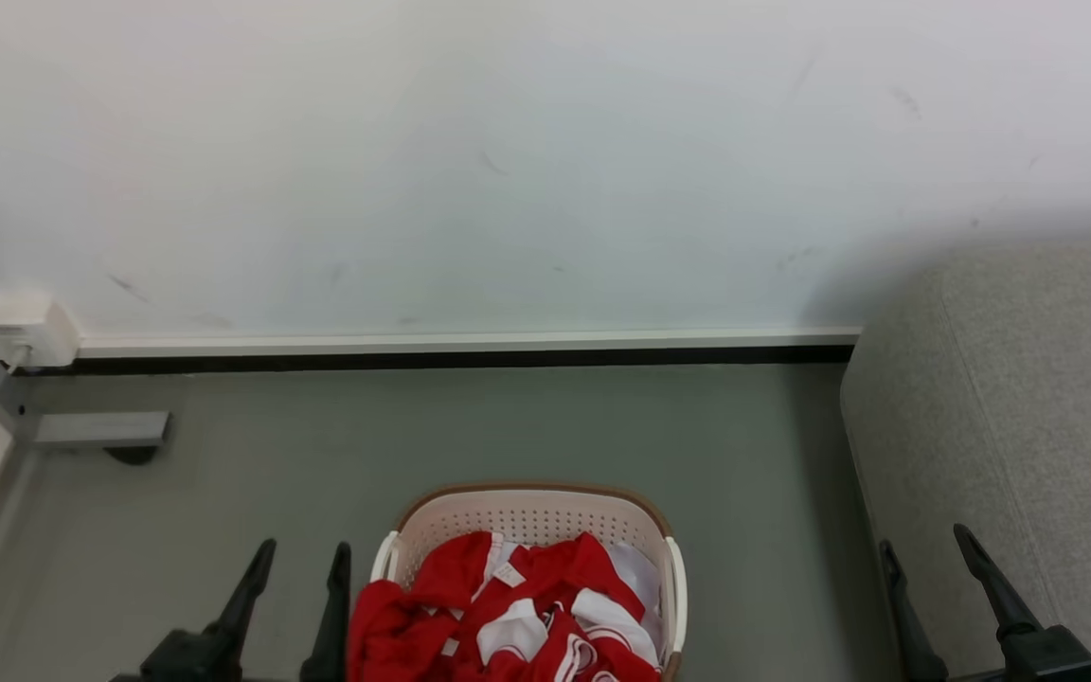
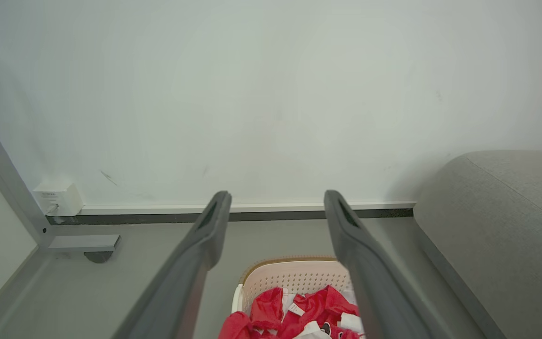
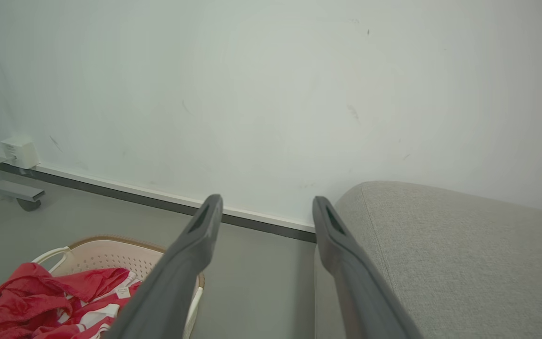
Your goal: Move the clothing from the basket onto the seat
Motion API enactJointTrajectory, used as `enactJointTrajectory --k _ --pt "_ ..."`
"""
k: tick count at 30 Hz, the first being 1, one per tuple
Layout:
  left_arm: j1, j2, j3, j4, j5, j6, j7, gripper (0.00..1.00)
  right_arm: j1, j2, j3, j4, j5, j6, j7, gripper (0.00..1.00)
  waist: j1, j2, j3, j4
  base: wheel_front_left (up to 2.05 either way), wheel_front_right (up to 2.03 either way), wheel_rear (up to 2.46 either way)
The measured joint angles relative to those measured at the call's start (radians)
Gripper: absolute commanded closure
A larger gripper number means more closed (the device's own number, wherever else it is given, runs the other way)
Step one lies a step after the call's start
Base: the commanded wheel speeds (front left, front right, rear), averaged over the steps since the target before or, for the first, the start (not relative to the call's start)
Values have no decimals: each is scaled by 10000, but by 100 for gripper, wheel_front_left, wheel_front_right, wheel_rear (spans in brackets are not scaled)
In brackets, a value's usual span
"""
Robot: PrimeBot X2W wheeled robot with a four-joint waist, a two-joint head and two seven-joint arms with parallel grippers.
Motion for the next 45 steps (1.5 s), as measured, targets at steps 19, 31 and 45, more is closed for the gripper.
enactJointTrajectory --k 19,31,45 --pt "-5125 510 -3087 4261 -625 -73 909 0 -1848 0 -77 -1273 88 2 -21 0 2 0 2804 -993 0 0 0" --pt "-7512 474 -4594 6899 -1745 -73 2105 0 -2838 0 -194 -1937 176 0 -23 0 4 0 5412 -1525 0 0 0" --pt "-8352 301 -5538 8587 -2719 -73 3104 0 -3077 0 -123 -2040 359 0 -23 0 1 0 6576 -1916 0 0 0"
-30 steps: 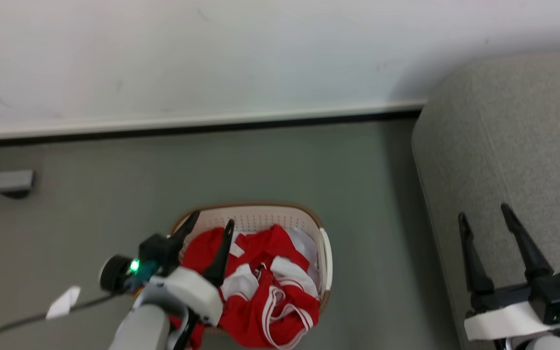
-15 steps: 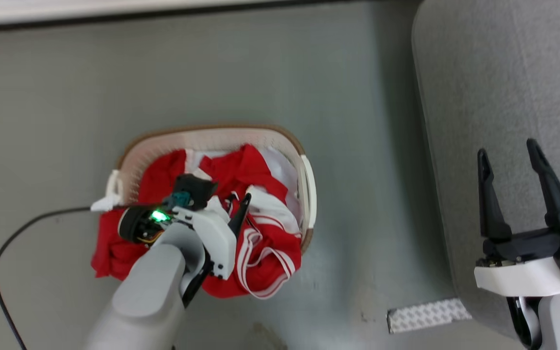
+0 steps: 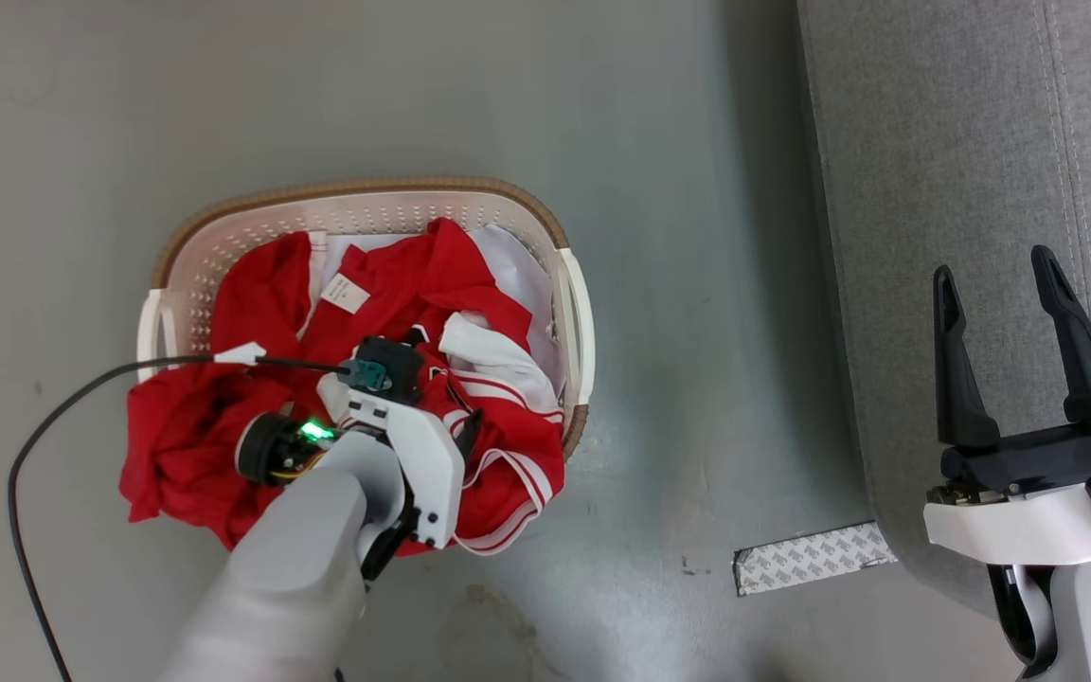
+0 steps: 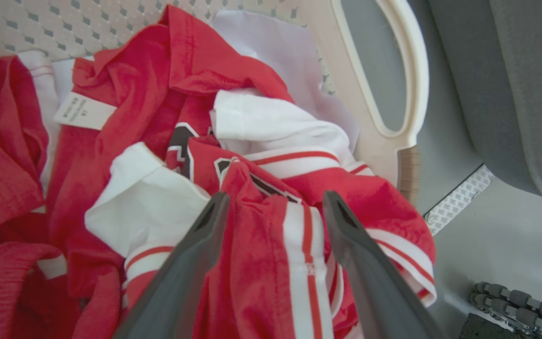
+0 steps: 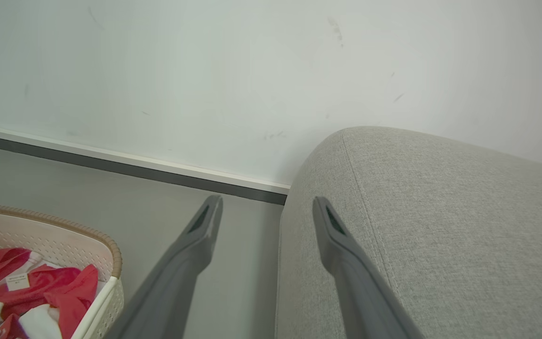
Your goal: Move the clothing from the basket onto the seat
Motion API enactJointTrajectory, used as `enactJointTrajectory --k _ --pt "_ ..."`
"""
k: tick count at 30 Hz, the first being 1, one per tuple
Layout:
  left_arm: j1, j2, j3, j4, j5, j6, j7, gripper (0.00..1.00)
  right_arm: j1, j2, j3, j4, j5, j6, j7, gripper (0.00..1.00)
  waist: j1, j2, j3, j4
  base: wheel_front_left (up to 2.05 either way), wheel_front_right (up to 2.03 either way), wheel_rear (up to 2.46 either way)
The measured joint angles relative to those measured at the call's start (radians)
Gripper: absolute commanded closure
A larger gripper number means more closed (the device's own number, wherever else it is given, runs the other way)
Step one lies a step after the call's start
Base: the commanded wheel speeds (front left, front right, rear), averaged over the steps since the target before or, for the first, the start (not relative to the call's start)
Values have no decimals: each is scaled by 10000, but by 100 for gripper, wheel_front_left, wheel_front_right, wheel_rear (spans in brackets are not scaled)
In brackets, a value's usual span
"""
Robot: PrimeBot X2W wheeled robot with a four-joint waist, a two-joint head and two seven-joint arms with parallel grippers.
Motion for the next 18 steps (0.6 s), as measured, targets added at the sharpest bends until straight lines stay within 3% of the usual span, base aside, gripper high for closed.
enactJointTrajectory --k 18 --pt "-986 366 -449 1081 -105 0 -142 0 -240 0 -61 -161 257 2 0 0 -1 0 1102 -220 0 0 0"
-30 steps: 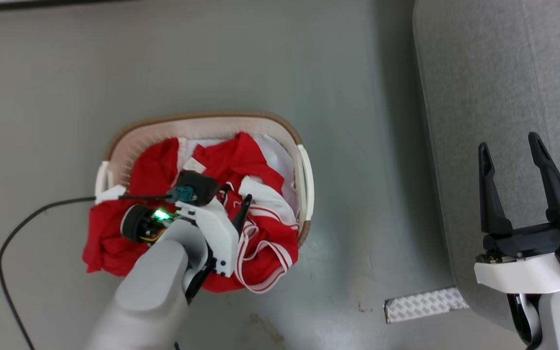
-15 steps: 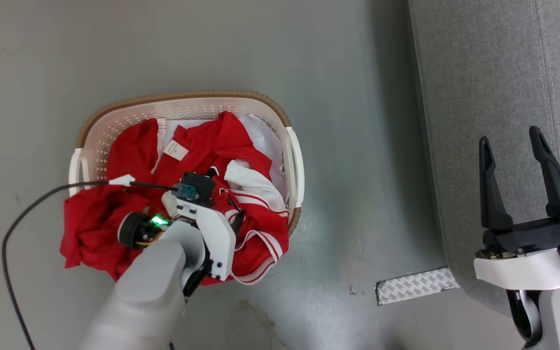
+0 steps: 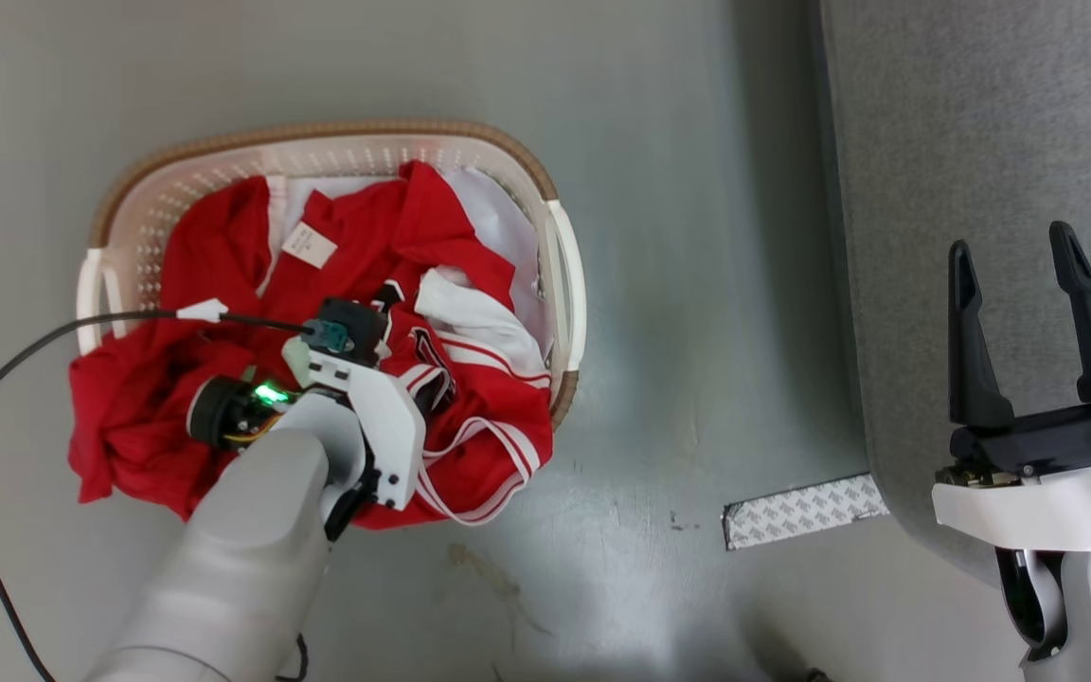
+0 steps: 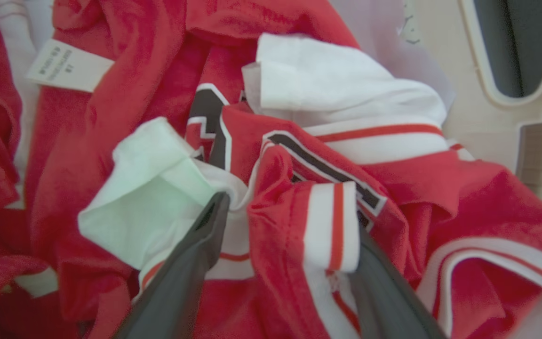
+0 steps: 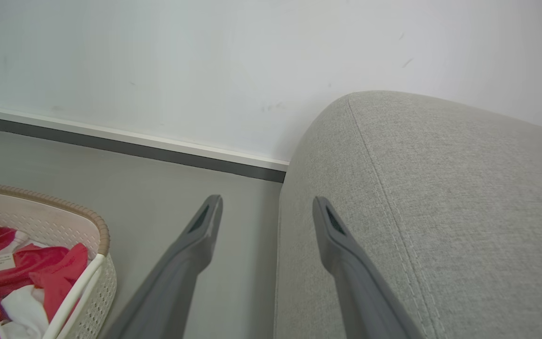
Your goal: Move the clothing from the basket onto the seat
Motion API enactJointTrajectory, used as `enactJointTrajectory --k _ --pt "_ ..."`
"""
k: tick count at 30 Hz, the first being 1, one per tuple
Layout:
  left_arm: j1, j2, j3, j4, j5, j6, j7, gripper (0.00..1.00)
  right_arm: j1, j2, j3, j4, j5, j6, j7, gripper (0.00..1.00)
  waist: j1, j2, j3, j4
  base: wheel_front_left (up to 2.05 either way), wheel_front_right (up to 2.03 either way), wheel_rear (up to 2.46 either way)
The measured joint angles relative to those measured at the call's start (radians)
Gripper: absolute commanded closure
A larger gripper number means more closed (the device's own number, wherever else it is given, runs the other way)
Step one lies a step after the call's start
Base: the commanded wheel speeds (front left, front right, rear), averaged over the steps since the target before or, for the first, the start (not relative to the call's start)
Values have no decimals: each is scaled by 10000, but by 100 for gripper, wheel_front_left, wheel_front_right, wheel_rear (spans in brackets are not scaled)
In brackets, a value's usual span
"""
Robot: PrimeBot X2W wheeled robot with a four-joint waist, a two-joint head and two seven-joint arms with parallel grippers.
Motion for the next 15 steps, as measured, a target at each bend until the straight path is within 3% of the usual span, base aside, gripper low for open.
enactJointTrajectory --k 6,7,8,9,15 --pt "-249 23 -151 228 25 0 -259 0 -151 0 -6 -31 52 0 0 0 0 0 409 -38 0 0 0" --pt "-262 8 -196 255 25 0 -332 24 -155 0 -13 -31 59 0 0 0 0 0 433 -38 0 0 0" --pt "-271 -8 -219 270 25 0 -414 69 -164 0 -23 -25 59 0 0 0 0 0 441 -29 0 0 0" --pt "-288 -29 -247 299 25 0 -441 100 -173 0 -36 -13 61 0 0 0 0 0 431 -15 0 0 0" --pt "-117 -163 -433 115 -416 0 -955 100 -200 0 -102 198 138 0 0 0 0 0 61 136 0 0 0"
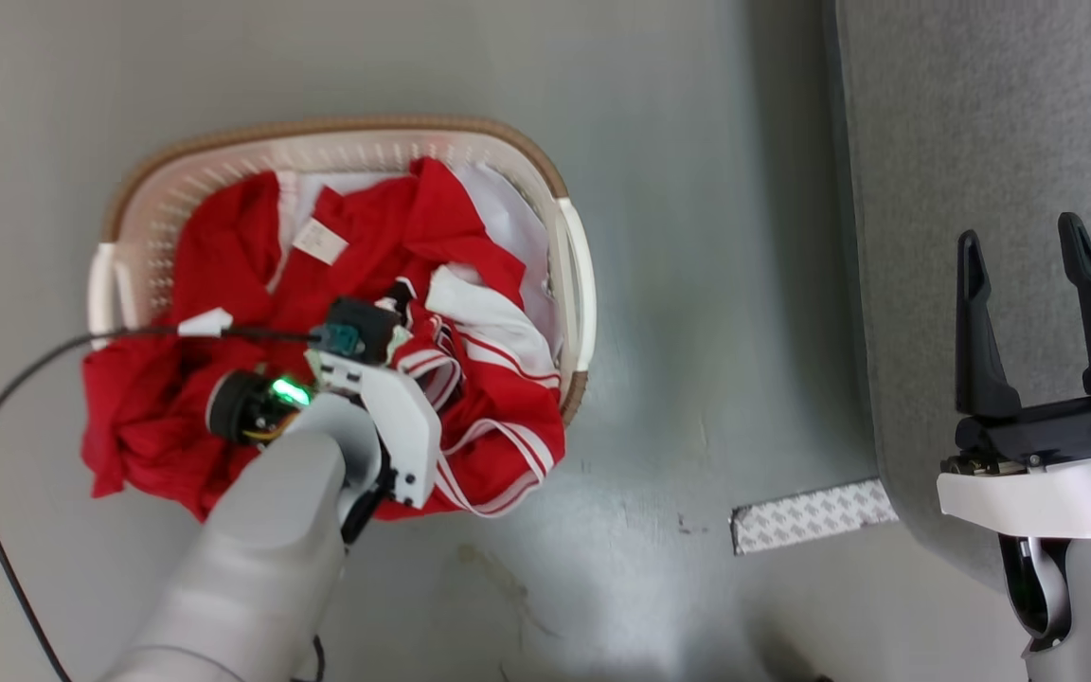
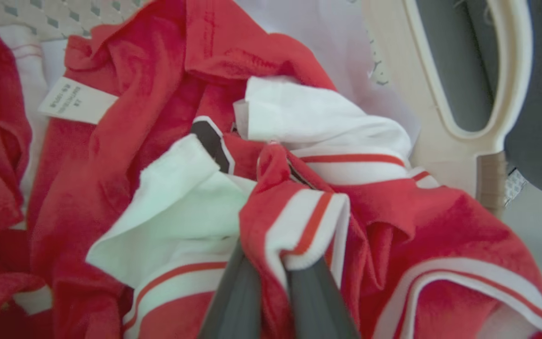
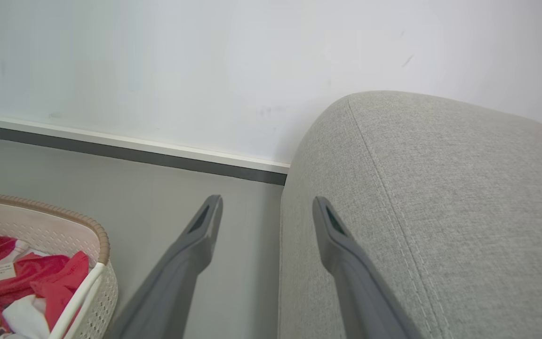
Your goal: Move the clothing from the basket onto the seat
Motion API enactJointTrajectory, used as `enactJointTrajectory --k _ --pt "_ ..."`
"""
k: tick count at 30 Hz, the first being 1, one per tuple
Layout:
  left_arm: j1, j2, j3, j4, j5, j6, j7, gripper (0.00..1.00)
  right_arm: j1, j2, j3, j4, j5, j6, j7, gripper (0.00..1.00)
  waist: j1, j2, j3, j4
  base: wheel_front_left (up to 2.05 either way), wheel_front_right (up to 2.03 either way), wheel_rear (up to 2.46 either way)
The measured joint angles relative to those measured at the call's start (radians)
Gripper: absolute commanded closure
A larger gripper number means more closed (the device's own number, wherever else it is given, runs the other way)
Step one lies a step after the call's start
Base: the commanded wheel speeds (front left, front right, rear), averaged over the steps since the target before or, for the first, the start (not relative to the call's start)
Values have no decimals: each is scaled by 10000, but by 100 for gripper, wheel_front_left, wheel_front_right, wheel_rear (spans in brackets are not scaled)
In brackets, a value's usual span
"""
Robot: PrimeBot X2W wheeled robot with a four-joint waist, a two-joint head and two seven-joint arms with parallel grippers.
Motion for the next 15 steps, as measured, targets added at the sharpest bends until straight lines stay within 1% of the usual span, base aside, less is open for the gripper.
enactJointTrajectory --k 7,15 --pt "781 -33 -127 -550 -905 0 -462 100 61 4 79 320 180 0 0 0 -1 0 -918 205 0 0 0" --pt "1912 291 -349 -1755 -1952 0 -907 100 706 4 31 723 199 0 2 0 -2 0 -2487 412 0 0 0"
